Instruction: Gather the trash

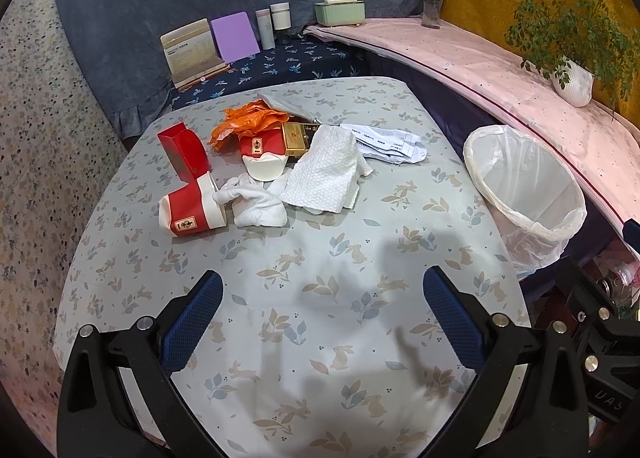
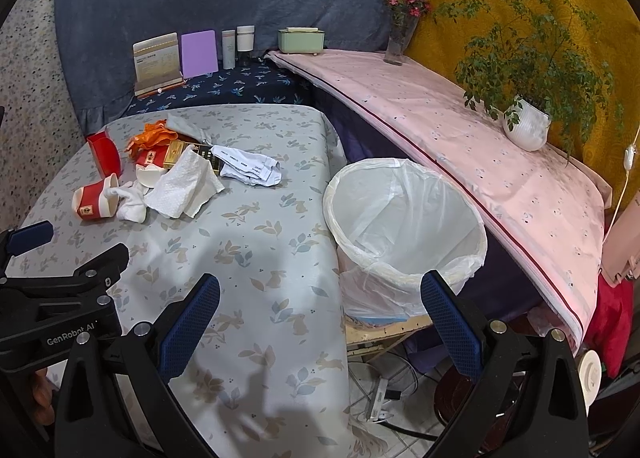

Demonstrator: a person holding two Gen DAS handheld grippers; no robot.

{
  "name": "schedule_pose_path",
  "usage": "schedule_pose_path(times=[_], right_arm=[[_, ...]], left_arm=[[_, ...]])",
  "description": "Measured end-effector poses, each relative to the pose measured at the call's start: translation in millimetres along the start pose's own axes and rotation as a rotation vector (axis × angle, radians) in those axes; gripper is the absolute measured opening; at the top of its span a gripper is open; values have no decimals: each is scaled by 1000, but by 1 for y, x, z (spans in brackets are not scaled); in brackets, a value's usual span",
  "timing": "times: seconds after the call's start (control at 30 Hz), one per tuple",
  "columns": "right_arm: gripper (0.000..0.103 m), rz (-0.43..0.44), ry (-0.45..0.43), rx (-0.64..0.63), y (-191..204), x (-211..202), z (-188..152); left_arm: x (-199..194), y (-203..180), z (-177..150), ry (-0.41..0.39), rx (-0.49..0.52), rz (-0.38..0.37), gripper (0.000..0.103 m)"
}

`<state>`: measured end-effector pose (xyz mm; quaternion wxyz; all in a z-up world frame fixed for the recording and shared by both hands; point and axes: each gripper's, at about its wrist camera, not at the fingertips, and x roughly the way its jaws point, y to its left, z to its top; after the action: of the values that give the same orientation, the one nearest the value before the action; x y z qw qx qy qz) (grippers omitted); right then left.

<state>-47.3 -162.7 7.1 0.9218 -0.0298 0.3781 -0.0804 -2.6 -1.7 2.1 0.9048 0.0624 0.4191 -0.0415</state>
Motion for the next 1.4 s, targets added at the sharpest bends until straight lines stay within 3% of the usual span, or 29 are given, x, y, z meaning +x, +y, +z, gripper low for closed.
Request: schedule_pose_path(times=[1.4], right_arm=[[96, -5, -13, -2, 1, -3, 1]], left_arm=[[-4, 0, -1, -23, -8, 1, 95]])
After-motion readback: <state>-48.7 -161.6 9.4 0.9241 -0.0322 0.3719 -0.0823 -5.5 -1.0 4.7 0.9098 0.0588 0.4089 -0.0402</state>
